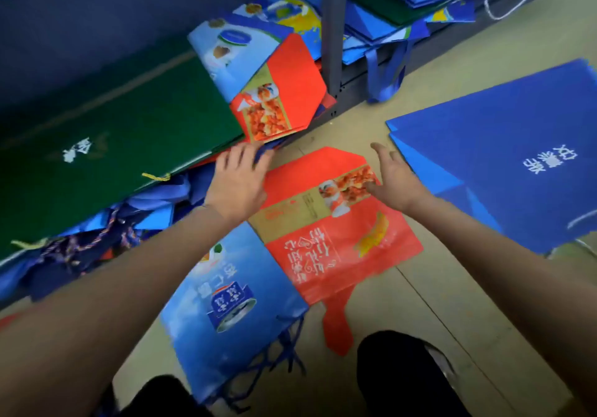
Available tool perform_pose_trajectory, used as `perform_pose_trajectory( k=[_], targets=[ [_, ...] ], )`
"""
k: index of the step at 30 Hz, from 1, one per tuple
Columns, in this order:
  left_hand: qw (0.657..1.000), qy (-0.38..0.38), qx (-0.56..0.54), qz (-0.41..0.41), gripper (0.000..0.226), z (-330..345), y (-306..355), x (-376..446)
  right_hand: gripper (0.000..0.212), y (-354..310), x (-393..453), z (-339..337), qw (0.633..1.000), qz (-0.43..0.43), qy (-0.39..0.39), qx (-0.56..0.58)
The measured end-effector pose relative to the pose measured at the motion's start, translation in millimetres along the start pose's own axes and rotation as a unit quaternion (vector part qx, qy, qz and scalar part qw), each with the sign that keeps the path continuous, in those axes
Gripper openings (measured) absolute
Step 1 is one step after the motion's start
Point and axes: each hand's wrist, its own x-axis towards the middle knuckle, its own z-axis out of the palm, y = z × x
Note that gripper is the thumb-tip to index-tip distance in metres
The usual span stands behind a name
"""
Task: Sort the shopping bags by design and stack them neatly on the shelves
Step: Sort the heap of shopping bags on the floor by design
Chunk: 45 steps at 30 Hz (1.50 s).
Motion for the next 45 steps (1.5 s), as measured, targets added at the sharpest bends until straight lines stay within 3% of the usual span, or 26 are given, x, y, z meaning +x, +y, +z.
perform_pose_trajectory(
  k=[4, 6, 8, 11, 14, 17, 20, 22, 25, 27, 29, 33, 36, 41, 45],
  targets=[
    [0.979, -0.013, 0.000, -0.202, 0.065, -7, -80, -36, 0.068, -85, 19, 16, 0.988, -0.117, 0.041, 0.088],
    [0.958, -0.065, -0.024, -0.278, 0.060, -4, -103, -50, 0.065, -124, 29, 28, 0.980, -0.140, 0.036, 0.138],
    [0.963, -0.076, -0.014, -0.259, 0.050, 2, -116, -61, 0.064, -160, 39, 40, 0.967, -0.130, 0.007, 0.220],
    [0.988, -0.009, -0.014, -0.155, 0.030, 3, -119, -76, 0.069, -195, 48, 55, 0.935, -0.066, -0.044, 0.347],
    [0.998, 0.019, -0.016, -0.063, 0.009, -1, -105, -98, 0.073, -202, 61, 64, 0.965, -0.008, -0.028, 0.262],
    [0.991, 0.082, -0.077, -0.073, 0.033, 1, -95, -107, 0.071, -209, 71, 70, 0.971, 0.029, -0.040, 0.233],
    [0.980, 0.131, -0.085, -0.124, 0.048, -1, -103, -106, 0.053, -237, 71, 76, 0.910, 0.048, -0.046, 0.409],
    [0.973, 0.131, -0.083, -0.169, 0.056, -6, -113, -107, 0.048, -262, 63, 71, 0.881, 0.034, 0.010, 0.472],
    [0.963, 0.124, -0.106, -0.215, 0.066, -20, -128, -111, 0.045, -280, 38, 47, 0.882, -0.052, 0.087, 0.461],
    [0.953, 0.108, -0.152, -0.239, 0.069, -25, -133, -118, 0.042, -257, 19, 27, 0.890, -0.112, 0.122, 0.425],
    [0.958, 0.058, -0.193, -0.203, 0.071, -28, -122, -126, 0.041, -206, 4, 8, 0.906, -0.111, 0.158, 0.376],
    [0.985, -0.111, -0.134, -0.016, 0.061, -12, -64, -134, 0.046, -98, -31, -9, 0.946, 0.034, 0.115, 0.301],
    [0.981, -0.157, -0.112, 0.019, 0.064, -3, -31, -117, 0.050, -44, -51, -12, 0.952, 0.105, 0.058, 0.281],
    [0.967, -0.238, -0.056, 0.069, 0.071, 13, 0, -83, 0.069, -16, -33, 1, 0.987, 0.068, -0.001, 0.144],
    [0.967, -0.243, -0.020, 0.079, 0.076, 19, 3, -72, 0.074, -19, -7, 17, 0.995, 0.031, 0.000, 0.100]
  ],
)
